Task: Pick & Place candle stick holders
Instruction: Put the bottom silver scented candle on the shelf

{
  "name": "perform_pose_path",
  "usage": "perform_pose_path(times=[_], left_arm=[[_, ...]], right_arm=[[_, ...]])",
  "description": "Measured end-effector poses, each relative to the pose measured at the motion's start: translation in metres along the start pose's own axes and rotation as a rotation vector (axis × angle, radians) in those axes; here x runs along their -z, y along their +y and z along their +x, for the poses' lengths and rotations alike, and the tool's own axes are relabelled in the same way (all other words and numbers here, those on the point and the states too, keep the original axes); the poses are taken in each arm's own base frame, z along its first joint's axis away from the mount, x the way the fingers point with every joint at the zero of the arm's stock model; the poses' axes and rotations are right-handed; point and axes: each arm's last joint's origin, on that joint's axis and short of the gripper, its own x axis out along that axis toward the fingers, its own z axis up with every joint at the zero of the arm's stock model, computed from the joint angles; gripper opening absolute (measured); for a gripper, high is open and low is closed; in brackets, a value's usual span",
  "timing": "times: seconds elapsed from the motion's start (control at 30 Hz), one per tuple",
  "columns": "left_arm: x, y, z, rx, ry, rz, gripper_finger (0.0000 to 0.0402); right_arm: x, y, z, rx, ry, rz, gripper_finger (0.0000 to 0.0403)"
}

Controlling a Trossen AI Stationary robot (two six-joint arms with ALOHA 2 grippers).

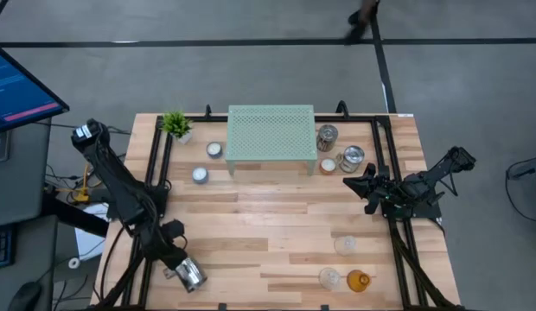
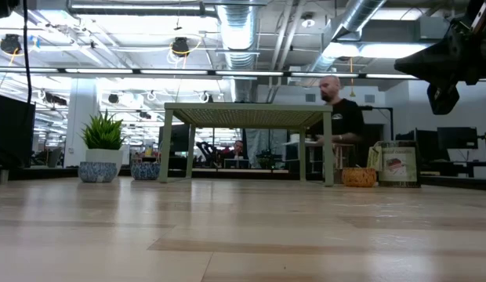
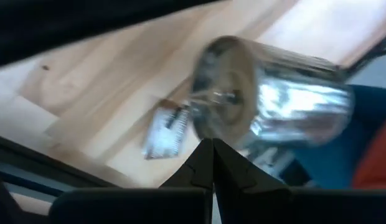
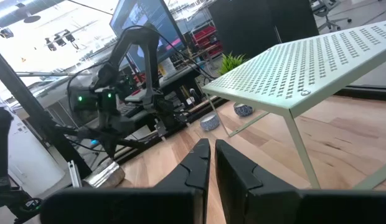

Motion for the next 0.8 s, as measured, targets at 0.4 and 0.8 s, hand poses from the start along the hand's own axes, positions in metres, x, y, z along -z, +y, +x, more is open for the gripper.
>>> perform_pose_path(times=[0.4, 0.8], left_arm=[[-0.005, -0.023, -0.087, 0.501, -0.277, -0.046, 0.0018], [-0.025, 0.005, -0.042, 0.33, -0.351, -0.065, 0.0155]], right_arm=[[0.0, 0.0, 0.0, 0.001, 0.0, -0.01, 0.0017], [0.0, 0.0, 0.0, 0.0, 0.0, -0.009, 0.0017]])
